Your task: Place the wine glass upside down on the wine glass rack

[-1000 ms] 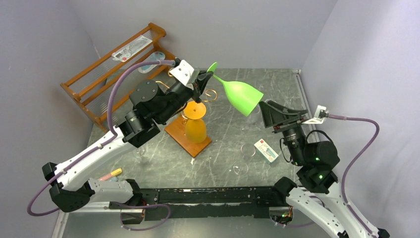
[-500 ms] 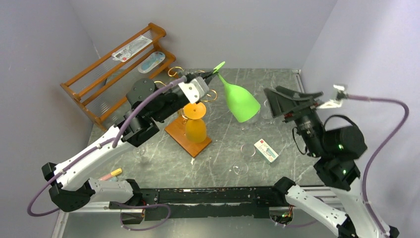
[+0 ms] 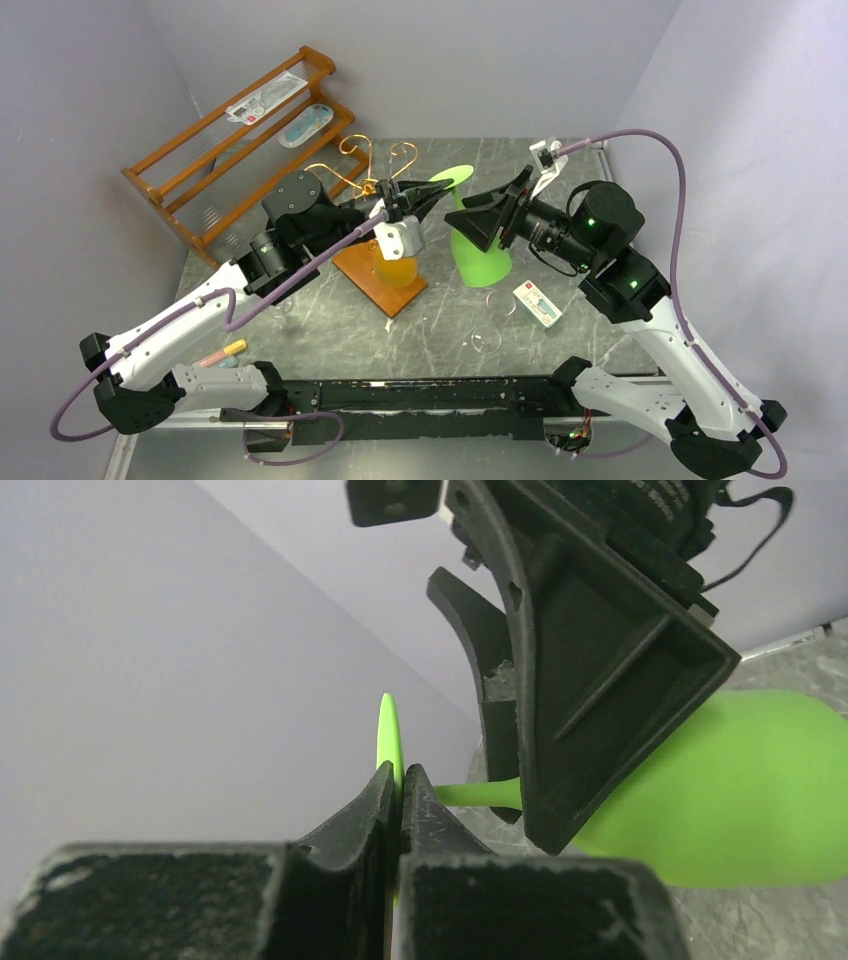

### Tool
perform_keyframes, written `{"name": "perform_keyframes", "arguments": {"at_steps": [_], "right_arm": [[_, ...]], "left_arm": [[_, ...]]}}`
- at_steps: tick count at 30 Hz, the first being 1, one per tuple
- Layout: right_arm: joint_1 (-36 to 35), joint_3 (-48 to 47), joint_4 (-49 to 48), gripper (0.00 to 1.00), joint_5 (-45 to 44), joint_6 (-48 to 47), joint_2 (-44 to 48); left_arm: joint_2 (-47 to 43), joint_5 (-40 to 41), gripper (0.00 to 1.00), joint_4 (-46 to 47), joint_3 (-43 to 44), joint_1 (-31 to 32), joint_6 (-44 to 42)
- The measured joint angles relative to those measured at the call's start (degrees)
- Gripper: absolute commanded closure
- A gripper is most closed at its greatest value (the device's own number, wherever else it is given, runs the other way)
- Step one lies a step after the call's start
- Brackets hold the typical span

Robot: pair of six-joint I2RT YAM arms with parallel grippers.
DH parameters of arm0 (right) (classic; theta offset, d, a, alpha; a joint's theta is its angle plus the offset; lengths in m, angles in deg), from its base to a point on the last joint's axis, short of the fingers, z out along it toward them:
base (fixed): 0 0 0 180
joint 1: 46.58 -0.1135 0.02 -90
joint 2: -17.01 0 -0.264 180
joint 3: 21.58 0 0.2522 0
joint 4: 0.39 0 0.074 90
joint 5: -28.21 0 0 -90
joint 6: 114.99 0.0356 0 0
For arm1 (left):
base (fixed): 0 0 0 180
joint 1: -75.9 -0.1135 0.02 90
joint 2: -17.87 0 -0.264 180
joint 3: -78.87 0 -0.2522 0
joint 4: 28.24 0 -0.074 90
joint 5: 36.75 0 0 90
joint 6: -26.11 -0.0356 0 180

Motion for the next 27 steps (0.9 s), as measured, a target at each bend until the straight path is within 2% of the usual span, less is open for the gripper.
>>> {"name": "perform_keyframes", "arguments": {"at_steps": [6, 10, 17, 21, 24, 27], "right_arm": [[0.0, 0.7, -0.4, 0.56, 5.4, 0.1, 0.2], [0.0, 1.4, -0.4, 0.73, 7.4, 0.2, -0.1], [0.1, 3.0, -2.2, 0.76, 10.4, 1.7, -2.7], [0.1, 4.6, -4.0, 0.86, 11.0, 2.4, -2.6], [0.1, 5.1, -5.2, 0.99, 11.4, 2.5, -2.6], [0.1, 5.2, -5.8, 1.0, 11.7, 2.3, -2.9]], "left_arm": [[-0.2, -2.8, 0.95, -4.9, 0.2, 0.0, -2.3], [-1.0, -2.8, 0.95, -8.5, 0.2, 0.0, -3.7], [-2.3, -2.6, 0.95, -12.7, 0.3, 0.0, -5.1], [-2.3, -2.5, 0.95, -14.0, 0.3, 0.0, -5.5], [-2.6, -2.5, 0.95, -14.2, 0.2, 0.0, -5.6], [-2.9, -2.5, 0.93, -14.1, -0.1, 0.0, -5.5]]}}
